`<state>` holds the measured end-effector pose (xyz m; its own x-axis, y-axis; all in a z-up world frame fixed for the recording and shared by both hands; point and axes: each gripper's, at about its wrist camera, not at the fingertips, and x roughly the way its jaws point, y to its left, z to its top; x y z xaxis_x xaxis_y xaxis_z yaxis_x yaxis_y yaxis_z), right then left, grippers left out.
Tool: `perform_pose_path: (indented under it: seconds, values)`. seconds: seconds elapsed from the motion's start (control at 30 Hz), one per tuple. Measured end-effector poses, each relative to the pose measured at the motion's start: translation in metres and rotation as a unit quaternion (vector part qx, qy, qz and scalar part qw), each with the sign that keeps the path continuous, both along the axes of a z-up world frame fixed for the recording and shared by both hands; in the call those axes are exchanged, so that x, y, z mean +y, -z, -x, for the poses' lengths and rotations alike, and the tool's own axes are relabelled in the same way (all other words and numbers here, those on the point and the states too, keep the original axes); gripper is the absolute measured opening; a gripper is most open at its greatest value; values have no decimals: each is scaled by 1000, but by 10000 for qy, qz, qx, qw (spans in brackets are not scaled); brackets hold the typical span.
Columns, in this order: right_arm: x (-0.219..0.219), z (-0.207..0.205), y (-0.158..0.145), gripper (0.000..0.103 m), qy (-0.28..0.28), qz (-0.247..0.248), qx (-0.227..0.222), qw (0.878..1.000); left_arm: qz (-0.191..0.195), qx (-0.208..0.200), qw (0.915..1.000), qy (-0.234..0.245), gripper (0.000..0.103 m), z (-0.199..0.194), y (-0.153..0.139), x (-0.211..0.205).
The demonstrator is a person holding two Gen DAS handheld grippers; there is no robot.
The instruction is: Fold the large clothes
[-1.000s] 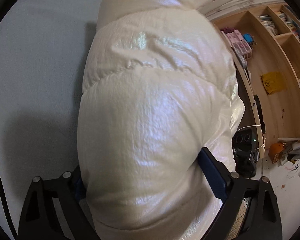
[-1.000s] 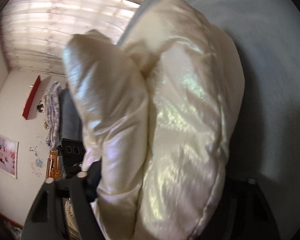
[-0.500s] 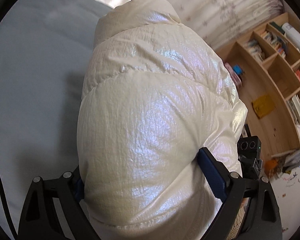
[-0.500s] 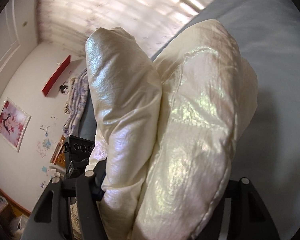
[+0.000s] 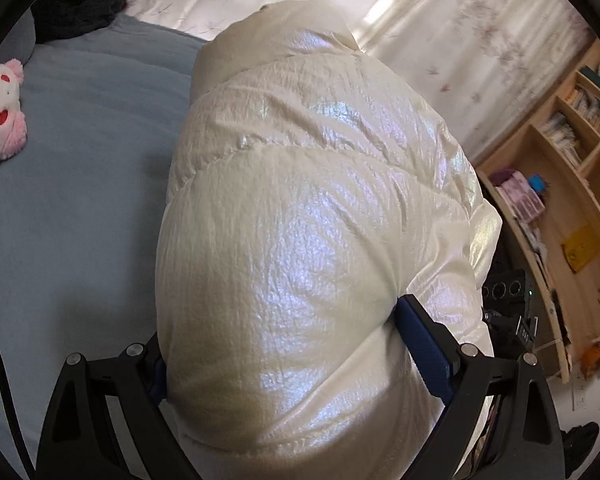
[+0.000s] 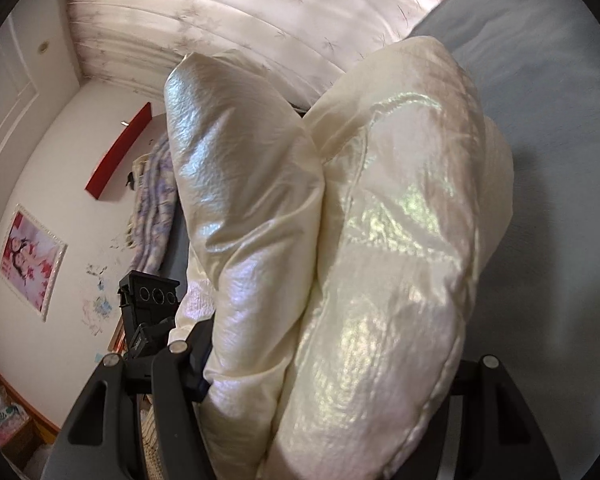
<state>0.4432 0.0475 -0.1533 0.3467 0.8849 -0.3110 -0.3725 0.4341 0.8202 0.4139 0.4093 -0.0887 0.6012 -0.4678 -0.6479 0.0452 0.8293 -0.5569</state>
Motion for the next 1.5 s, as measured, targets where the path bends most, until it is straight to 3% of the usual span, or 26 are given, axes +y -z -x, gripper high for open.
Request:
perform_pose_path:
  seconds: [0.17,0.27,0.37,0.53,0.63,0.83,1.0,1.17,1.27,1.4,1.5]
  values:
    - [27,-40,43,63,168,48,76,9998,37,194,9998,-40,94,-52,50,37]
    - [38,-50,72,68,203,237,151,9994,96,445,9987,-212,100,-67,91,54]
    - [45,-50,74,71,155,392,-105,9991,127,161,9990,-393,103,-61,98,64]
    - [58,-55,70,80,293,698,-112,9971,-20,43,9982,-591,103,-55,98,50]
    - [66,-49,55,90,406,1103,-3,9931,-271,182,9966,-752,103,-53,81,31]
    - [54,-18,28,90,486,1814,-15,9822,-1127,264,9887,-949,103,-18,42,-7]
    - [27,27,11,91,464,2182,236,9745,-1664,429,9806,-938,103,25,11,-43]
    - [9,97,-32,91,550,2411,111,9689,-1802,422,9784,-926,103,82,-37,-80]
    - [-4,144,-63,91,571,2400,42,9691,-1841,267,9780,-943,103,135,-73,-94]
    - [-15,209,-106,91,623,2572,-338,9638,-1951,132,9747,-1085,103,195,-125,-123]
    - [-21,259,-132,91,539,2618,-530,9622,-1978,54,9746,-1044,103,240,-148,-144]
